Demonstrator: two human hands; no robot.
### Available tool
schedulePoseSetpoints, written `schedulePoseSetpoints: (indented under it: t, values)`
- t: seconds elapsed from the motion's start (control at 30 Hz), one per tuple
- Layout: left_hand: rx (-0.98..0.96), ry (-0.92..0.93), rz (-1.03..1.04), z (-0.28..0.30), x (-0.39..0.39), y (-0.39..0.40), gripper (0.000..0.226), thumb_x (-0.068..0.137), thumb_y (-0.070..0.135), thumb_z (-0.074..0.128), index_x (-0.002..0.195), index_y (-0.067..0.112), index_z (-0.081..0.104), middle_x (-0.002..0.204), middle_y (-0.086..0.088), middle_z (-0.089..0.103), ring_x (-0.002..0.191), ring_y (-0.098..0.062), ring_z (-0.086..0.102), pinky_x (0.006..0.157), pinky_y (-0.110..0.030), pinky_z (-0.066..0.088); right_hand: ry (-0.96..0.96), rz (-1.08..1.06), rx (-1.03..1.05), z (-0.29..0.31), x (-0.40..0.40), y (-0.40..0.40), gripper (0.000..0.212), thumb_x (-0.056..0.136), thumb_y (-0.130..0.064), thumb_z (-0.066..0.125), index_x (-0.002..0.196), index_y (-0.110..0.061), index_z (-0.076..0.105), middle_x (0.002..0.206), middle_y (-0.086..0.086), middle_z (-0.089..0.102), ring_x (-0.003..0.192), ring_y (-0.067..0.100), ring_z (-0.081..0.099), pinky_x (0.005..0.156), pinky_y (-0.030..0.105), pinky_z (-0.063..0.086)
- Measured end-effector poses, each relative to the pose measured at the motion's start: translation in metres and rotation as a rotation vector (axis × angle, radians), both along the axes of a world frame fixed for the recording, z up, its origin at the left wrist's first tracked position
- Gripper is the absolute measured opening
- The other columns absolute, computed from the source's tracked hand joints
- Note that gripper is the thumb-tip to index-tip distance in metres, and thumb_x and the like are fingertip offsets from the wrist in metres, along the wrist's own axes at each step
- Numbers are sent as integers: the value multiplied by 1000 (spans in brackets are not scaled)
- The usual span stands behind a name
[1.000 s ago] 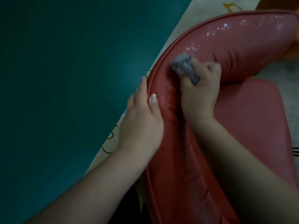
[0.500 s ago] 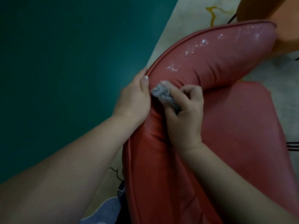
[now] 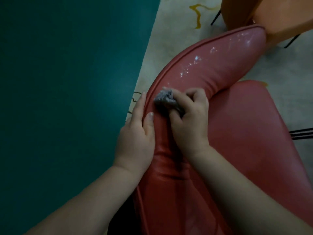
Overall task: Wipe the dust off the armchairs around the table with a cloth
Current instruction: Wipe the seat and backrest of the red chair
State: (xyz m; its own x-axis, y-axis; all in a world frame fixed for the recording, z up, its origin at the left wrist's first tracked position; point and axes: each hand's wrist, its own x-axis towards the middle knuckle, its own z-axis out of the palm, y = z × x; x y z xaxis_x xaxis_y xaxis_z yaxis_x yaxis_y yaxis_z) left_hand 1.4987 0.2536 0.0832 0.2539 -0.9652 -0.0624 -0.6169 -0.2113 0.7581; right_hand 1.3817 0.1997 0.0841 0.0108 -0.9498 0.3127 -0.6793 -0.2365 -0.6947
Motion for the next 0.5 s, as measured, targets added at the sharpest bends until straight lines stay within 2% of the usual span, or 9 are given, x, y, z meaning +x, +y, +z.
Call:
schedulePoseSetpoints:
  t: [0.1, 0.23, 0.33, 0.5]
  values:
    - [17, 30, -18, -3, 2, -2, 53, 95, 43, 37, 147, 38, 27, 139, -1, 53, 122, -25, 52, 100, -27, 39, 72, -68, 12, 7, 5, -40, 38, 75, -4, 64, 110, -17, 72, 94, 11, 51, 89, 30, 49, 80, 21, 28]
    - [25, 87, -40, -5, 6, -2, 54, 94, 44, 38, 147, 37, 28, 142, 7, 49, 125, -13, 49, 93, -8, 30, 68, -121, 32, 5, 9, -23, 43, 75, -4, 61, 113, -22, 70, 95, 1, 44, 90, 24, 46, 84, 22, 32]
    - [36, 112, -48, -4, 7, -4, 50, 97, 43, 36, 146, 40, 27, 143, 11, 47, 127, -10, 48, 95, -10, 30, 42, -137, 70, 5, 11, -3, 44, 75, -3, 66, 113, -25, 70, 94, 0, 45, 88, 22, 47, 85, 24, 35]
    - [77, 148, -82, -2, 6, -5, 52, 96, 43, 32, 147, 43, 22, 146, 13, 42, 128, -9, 45, 94, -14, 30, 167, -130, 80, 15, 10, -56, 36, 76, -7, 66, 110, -17, 72, 97, 13, 53, 92, 32, 49, 82, 28, 33]
